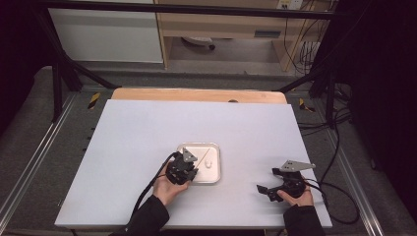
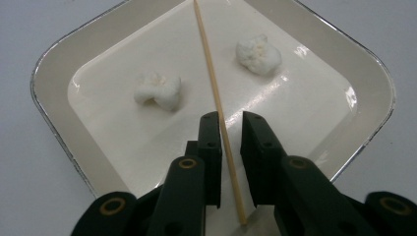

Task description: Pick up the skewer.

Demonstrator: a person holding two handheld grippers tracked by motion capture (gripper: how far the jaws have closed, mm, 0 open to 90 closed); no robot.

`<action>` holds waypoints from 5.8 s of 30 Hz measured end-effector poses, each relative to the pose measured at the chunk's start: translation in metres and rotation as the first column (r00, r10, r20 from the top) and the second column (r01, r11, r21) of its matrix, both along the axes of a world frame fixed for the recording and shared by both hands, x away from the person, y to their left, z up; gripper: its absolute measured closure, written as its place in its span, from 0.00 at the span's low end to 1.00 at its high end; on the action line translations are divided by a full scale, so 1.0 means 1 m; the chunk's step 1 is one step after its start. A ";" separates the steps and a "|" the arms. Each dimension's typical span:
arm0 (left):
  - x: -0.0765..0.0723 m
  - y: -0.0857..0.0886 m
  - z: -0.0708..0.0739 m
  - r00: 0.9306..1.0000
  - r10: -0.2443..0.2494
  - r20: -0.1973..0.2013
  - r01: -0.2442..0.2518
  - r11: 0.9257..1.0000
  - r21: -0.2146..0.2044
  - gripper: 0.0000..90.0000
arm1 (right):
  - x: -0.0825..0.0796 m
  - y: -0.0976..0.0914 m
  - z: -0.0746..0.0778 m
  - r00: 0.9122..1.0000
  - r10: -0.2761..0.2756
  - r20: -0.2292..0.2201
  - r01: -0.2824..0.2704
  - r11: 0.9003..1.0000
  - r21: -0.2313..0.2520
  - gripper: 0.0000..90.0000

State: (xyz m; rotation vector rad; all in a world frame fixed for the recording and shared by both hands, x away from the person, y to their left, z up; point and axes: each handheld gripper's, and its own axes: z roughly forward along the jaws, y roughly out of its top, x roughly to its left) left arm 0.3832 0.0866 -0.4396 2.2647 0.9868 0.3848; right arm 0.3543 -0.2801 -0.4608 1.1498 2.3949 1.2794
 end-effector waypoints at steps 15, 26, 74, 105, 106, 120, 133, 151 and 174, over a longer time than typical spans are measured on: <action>-0.003 -0.003 -0.001 0.998 0.055 0.014 -0.055 0.998 -0.003 0.98 | 0.000 0.000 0.000 1.000 0.000 -0.001 0.000 1.000 0.000 0.01; -0.004 0.002 -0.004 0.997 0.071 0.006 -0.071 0.995 -0.068 0.99 | 0.000 0.000 0.000 1.000 0.000 -0.001 0.000 1.000 0.001 0.01; -0.017 0.044 0.027 0.993 -0.110 0.042 0.115 0.983 -0.142 0.99 | -0.001 0.029 0.017 0.996 0.028 0.090 -0.019 0.994 -0.108 0.01; -0.022 0.041 0.037 0.973 -0.227 0.032 0.229 0.967 -0.109 0.99 | -0.011 0.094 0.040 0.936 0.252 0.247 -0.147 0.915 -0.376 0.04; -0.022 0.040 0.038 0.972 -0.235 0.030 0.237 0.966 -0.104 0.99 | -0.011 0.094 0.040 0.936 0.252 0.247 -0.147 0.915 -0.376 0.04; -0.023 0.022 0.041 0.957 -0.291 0.020 0.291 0.953 -0.086 0.99 | -0.012 0.113 0.048 0.894 0.345 0.287 -0.181 0.862 -0.473 0.07; -0.024 0.003 0.049 0.939 -0.343 0.019 0.343 0.937 -0.067 0.99 | -0.015 0.121 0.052 0.841 0.439 0.317 -0.215 0.808 -0.548 0.17; -0.024 -0.022 0.052 0.912 -0.410 -0.003 0.410 0.912 -0.028 0.99 | -0.017 0.127 0.049 0.746 0.577 0.331 -0.256 0.709 -0.657 0.40; -0.026 -0.048 0.052 0.873 -0.487 -0.031 0.488 0.873 0.022 0.99 | -0.018 0.128 0.044 0.616 0.747 0.250 -0.290 0.511 -0.809 0.72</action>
